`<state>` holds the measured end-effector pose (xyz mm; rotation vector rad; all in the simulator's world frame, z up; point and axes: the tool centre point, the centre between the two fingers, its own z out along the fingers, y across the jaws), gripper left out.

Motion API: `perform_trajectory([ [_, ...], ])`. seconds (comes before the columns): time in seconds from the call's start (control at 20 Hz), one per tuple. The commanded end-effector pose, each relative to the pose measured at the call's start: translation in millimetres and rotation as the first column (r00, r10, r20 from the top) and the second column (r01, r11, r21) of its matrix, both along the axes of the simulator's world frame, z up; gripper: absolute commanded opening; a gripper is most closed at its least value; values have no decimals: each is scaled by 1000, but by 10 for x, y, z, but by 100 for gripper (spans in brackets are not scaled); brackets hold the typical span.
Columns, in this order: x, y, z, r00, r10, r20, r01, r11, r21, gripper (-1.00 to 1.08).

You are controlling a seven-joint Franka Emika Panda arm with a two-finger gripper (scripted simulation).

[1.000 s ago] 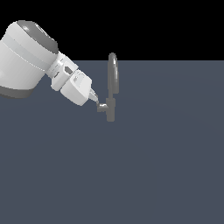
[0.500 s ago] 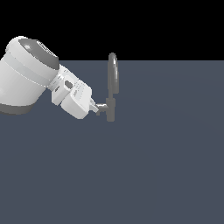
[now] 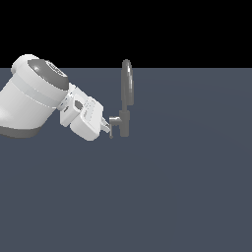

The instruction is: Turn on the faucet by rotating a designated handle.

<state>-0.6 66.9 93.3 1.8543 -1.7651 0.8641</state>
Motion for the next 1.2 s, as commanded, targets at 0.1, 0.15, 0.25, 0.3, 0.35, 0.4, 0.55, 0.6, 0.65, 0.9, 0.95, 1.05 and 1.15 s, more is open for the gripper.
perform_trajectory([
  [0.1,-72,-126,-387,999,-20,-33,20,1000,-15,-100],
  [0.15,-72,-126,-387,999,-20,-33,20,1000,-15,-100],
  [0.25,47,1,-125,1000,2,8,-2,1000,-11,-100],
  [0.3,66,-4,-159,1000,1,6,-1,1000,-11,-100],
  [0.35,85,-9,-193,1000,-1,3,1,1000,-11,-100],
  [0.4,104,-15,-228,1000,-2,1,2,1000,-12,-100],
  [0.55,160,-30,-329,1000,-6,-7,6,1000,-12,-100],
  [0.6,178,-35,-363,1000,-8,-9,7,1000,-13,-100],
  [0.65,196,-40,-396,1000,-9,-12,9,1000,-13,-100],
  [0.9,284,-65,-562,1000,-16,-24,15,1000,-14,-100],
  [0.95,301,-70,-594,1000,-17,-26,17,1000,-15,-100],
  [1.05,334,-80,-658,999,-20,-31,19,1000,-15,-100],
  [1.15,351,-85,-690,999,-21,-33,20,1000,-16,-100],
])
